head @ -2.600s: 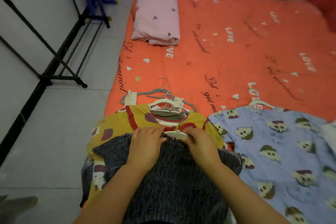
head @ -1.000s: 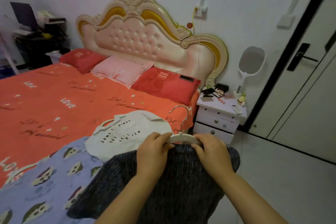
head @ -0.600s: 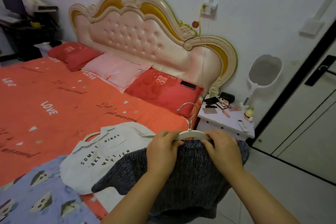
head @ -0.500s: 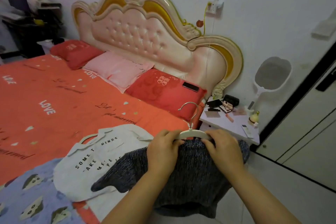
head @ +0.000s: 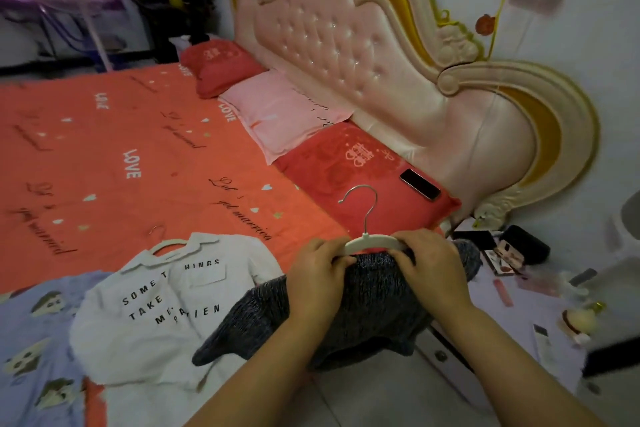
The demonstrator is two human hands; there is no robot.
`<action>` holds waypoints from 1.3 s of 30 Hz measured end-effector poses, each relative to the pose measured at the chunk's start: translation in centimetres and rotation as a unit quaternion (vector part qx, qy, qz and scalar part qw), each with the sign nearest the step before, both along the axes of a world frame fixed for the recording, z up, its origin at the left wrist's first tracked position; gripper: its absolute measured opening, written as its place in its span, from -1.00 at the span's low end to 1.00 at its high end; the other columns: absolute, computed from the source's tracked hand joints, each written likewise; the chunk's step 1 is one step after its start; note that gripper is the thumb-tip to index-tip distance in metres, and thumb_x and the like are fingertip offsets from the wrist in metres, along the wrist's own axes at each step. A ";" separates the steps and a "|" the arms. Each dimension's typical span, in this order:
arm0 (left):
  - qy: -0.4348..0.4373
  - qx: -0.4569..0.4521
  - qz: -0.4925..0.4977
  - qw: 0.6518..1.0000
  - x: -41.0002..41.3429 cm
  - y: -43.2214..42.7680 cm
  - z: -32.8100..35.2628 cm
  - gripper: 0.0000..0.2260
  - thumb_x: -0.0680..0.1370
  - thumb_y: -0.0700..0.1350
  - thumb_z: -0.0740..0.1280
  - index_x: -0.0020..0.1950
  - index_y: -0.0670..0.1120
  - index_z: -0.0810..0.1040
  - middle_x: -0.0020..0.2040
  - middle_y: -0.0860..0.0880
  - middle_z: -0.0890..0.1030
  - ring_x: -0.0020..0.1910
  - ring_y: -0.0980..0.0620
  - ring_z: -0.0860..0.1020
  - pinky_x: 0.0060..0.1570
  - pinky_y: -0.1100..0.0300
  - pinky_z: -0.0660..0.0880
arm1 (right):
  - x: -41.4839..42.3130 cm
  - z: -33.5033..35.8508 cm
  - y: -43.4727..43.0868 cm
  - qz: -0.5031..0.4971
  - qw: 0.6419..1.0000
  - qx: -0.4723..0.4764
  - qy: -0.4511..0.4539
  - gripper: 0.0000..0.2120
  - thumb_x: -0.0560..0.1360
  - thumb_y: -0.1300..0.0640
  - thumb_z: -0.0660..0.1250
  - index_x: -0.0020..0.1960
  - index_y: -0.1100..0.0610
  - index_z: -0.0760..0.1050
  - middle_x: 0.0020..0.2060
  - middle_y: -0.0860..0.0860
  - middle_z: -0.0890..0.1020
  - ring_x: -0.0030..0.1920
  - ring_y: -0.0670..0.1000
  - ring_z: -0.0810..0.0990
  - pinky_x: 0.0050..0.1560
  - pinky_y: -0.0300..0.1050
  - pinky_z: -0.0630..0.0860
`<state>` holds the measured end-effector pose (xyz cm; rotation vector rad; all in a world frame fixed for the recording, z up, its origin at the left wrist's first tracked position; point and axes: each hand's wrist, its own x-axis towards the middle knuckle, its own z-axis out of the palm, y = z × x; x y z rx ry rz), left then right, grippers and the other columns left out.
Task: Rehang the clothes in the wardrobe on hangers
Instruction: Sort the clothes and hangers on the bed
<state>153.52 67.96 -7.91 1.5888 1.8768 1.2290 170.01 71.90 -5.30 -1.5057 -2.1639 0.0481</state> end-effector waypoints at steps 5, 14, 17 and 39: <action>-0.008 -0.023 0.036 0.999 0.2 6.5 -2.2 -0.76 0.48 -0.11 0.38 0.14 0.02 0.62 -0.06 0.02 0.58 -0.05 0.05 0.46 -0.20 0.25 0.28 | -0.2 -2.1 8.0 0.040 0.999 -0.020 -0.017 -0.83 0.36 0.23 0.50 -0.06 0.22 0.62 -0.22 0.11 0.64 -0.21 0.21 0.58 -0.15 0.13 0.50; -0.031 -0.077 0.070 0.994 -3.1 17.2 -6.0 -0.74 0.49 -0.08 0.37 0.19 0.03 0.60 -0.02 0.00 0.58 -0.01 0.03 0.47 -0.13 0.22 0.31 | -4.0 -5.6 20.6 0.088 0.992 -0.079 -0.047 -0.83 0.41 0.18 0.46 0.00 0.17 0.62 -0.18 0.09 0.64 -0.14 0.19 0.56 -0.08 0.12 0.47; -0.039 -0.095 0.090 0.991 -4.2 20.0 -7.2 -0.74 0.50 -0.09 0.38 0.18 0.03 0.60 -0.04 -0.02 0.57 -0.01 0.01 0.46 -0.09 0.16 0.35 | -5.5 -6.9 24.2 0.114 0.987 -0.106 -0.047 -0.84 0.42 0.17 0.45 -0.01 0.15 0.62 -0.19 0.06 0.63 -0.14 0.16 0.56 -0.08 0.08 0.46; 0.068 -0.406 0.225 0.883 -13.6 33.9 -23.9 -0.47 0.55 -0.01 0.32 0.47 -0.06 0.25 0.47 -0.07 0.26 0.41 -0.09 0.24 0.37 -0.02 0.25 | -19.0 -27.7 44.0 0.283 0.860 -0.373 -0.203 -0.52 0.54 0.02 0.29 0.42 0.06 0.30 0.31 0.06 0.43 0.32 0.10 0.37 0.29 0.02 0.33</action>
